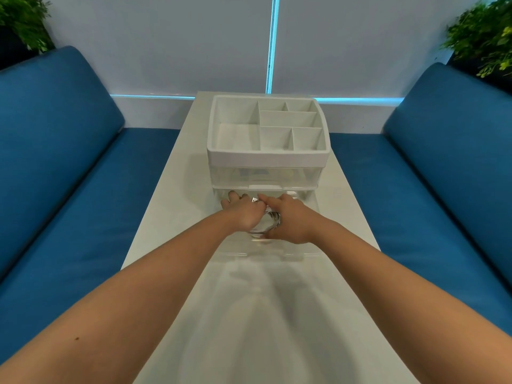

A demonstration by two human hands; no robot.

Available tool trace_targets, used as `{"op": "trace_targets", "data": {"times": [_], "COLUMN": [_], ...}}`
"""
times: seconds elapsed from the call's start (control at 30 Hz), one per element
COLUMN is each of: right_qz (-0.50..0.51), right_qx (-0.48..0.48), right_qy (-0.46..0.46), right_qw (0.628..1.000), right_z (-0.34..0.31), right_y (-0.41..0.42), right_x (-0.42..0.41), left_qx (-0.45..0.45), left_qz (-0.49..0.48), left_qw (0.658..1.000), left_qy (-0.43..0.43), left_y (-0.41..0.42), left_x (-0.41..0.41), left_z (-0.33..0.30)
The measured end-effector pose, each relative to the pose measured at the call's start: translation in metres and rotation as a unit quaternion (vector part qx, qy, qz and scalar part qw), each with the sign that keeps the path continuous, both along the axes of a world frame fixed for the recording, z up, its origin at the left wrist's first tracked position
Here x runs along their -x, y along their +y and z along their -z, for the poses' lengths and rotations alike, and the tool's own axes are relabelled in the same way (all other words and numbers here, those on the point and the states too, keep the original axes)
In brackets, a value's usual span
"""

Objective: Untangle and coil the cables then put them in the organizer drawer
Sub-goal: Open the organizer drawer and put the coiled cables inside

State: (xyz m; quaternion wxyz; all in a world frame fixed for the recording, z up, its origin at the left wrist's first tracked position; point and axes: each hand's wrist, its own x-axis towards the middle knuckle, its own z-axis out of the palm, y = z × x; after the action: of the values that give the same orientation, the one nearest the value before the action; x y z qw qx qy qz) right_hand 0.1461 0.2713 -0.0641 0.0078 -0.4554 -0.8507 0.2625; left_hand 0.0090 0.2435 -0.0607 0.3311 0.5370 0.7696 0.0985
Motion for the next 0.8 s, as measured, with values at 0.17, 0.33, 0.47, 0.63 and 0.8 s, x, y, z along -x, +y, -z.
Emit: {"op": "trace_targets", "data": {"times": [0.17,0.33,0.47,0.63,0.8], "right_qz": [-0.006,0.001,0.008,0.021,0.048], "right_qx": [-0.024,-0.036,-0.045,-0.051,-0.044], "right_qy": [0.002,0.000,0.002,0.011,0.063], "right_qw": [1.000,0.999,0.999,0.998,0.996], "right_z": [0.000,0.004,0.006,0.004,-0.007], "right_y": [-0.007,-0.006,-0.006,-0.008,-0.022], "right_x": [0.000,0.000,0.002,0.001,-0.008], "left_qx": [-0.019,-0.054,-0.121,-0.168,-0.200], "left_qz": [-0.081,-0.054,-0.065,-0.041,-0.048], "left_qw": [0.995,0.997,0.990,0.984,0.978], "left_qy": [-0.052,-0.025,-0.029,0.038,0.025], "left_y": [-0.006,-0.008,-0.012,-0.020,-0.028], "left_x": [0.004,0.011,0.019,0.015,0.020], "left_z": [0.001,-0.001,0.002,-0.001,-0.004]}}
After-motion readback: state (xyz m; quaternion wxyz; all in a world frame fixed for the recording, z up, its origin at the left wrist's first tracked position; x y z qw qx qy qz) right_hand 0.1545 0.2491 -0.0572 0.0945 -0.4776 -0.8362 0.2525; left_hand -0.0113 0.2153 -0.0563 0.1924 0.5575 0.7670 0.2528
